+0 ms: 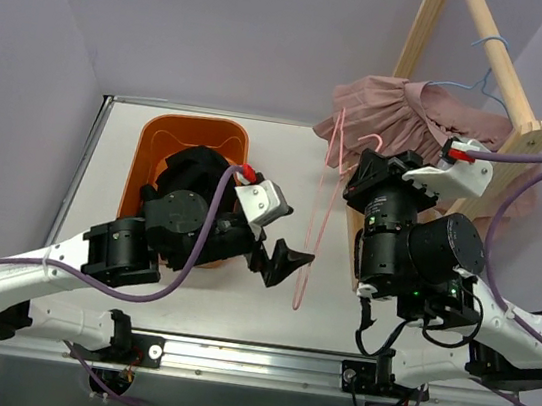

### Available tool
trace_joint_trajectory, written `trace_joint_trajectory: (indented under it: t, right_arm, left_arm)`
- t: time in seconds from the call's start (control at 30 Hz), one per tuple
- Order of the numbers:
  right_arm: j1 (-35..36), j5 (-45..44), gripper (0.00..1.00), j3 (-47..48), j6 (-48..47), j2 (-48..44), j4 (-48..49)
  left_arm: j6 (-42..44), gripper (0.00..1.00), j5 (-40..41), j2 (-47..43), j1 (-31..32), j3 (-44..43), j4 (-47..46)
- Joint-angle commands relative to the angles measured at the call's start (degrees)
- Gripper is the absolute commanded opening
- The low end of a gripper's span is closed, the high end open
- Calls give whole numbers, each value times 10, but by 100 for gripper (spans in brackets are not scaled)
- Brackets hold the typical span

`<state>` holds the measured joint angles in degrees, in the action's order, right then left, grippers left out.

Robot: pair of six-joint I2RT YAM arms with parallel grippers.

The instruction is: Remove the skirt from the hanger

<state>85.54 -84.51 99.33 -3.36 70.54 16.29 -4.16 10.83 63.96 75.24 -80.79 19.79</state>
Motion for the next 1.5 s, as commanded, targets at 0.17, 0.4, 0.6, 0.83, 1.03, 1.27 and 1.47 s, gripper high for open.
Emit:
trace_joint_trajectory:
  t: [0.17,0.4,0.6,0.83,1.03,1.27,1.47]
  right_arm:
    - [2,-105,0,-35,-218,16,293]
    - [2,-104,0,-37,-239,14,330]
    - [6,-104,0,-50,-237,2,339]
    - [16,-105,0,-54,-234,-13,341]
    - [24,-105,0,-47,-235,-11,341]
    - [59,-105,22,-54,-272,-27,339]
    - [204,-130,100,-76,-343,-83,314]
  left_arm:
    - [13,97,197,86,98,-104,56]
    - [-4,97,318,117,126,-125,91]
    - [-20,97,395,146,136,-124,104]
    - [-26,88,457,171,132,-126,114]
    - [-41,36,474,171,121,-132,140]
    - [-38,2,428,150,98,-138,190]
    - [-40,2,154,71,-14,-99,200]
